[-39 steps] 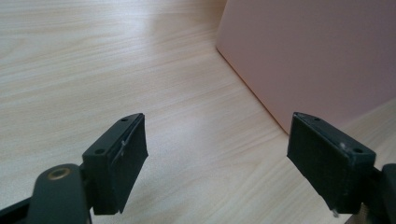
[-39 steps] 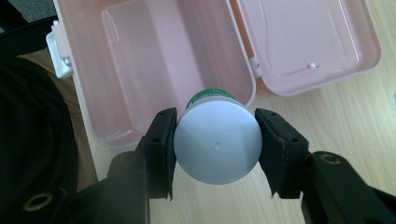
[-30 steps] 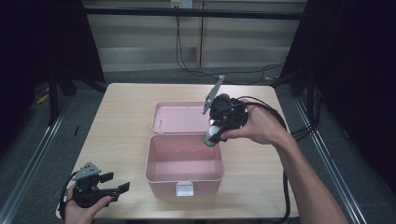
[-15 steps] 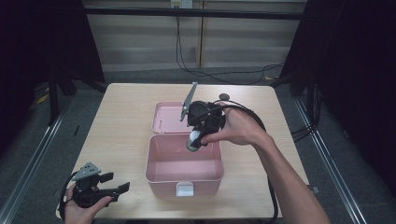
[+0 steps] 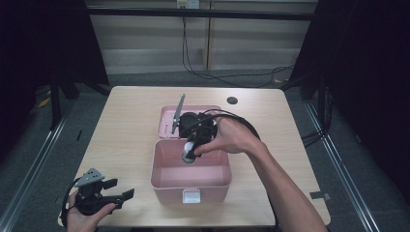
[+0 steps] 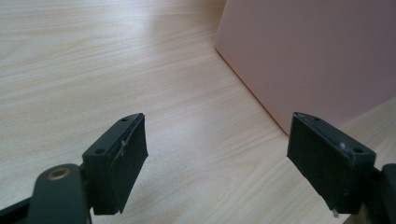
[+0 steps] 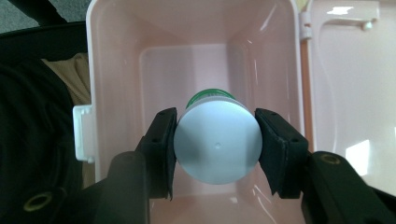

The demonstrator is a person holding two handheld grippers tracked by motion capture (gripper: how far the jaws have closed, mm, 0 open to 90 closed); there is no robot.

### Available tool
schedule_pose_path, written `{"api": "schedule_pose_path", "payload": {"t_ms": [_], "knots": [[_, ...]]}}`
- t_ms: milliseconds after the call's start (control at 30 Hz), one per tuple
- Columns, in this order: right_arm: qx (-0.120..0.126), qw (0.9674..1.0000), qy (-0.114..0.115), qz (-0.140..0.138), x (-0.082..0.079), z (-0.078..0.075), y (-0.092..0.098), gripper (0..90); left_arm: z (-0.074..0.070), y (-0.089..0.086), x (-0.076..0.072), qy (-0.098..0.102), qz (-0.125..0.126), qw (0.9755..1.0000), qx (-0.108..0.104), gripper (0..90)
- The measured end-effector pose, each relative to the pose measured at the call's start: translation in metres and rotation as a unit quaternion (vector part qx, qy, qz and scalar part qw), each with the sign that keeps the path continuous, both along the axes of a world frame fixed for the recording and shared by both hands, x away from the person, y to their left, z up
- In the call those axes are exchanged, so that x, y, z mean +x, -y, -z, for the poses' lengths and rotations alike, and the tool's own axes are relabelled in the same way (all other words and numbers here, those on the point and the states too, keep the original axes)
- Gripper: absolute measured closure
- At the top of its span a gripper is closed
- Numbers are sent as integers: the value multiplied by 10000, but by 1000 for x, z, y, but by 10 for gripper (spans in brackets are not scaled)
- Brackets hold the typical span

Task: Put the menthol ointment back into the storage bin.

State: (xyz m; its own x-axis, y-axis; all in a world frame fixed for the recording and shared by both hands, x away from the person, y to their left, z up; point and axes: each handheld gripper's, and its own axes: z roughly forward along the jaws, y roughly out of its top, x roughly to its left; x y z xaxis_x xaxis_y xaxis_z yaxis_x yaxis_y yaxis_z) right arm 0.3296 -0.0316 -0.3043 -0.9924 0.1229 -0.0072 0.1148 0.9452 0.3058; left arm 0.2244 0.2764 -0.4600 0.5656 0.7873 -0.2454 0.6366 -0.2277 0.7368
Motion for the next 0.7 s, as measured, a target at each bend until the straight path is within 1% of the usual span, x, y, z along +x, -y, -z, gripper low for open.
{"api": "schedule_pose_path", "payload": {"t_ms": [100, 267, 300, 533, 700], "knots": [[-64, 10000, -38, -49, 0, 4, -7, 517, 0, -1, 0, 11, 28, 10000, 21, 197], [-81, 9998, -89, -151, 1, 9, -17, 517, 0, -1, 0, 6, 21, 10000, 15, 198], [-53, 9999, -79, -131, 1, 10, -18, 517, 0, -1, 0, 9, 21, 10000, 19, 197], [-131, 9995, -166, -223, 3, 21, -33, 516, 0, -1, 0, 0, 22, 10000, 2, 197], [-111, 9995, -201, -230, 6, 29, -38, 517, 0, -1, -1, 12, 33, 10000, 14, 197]]}}
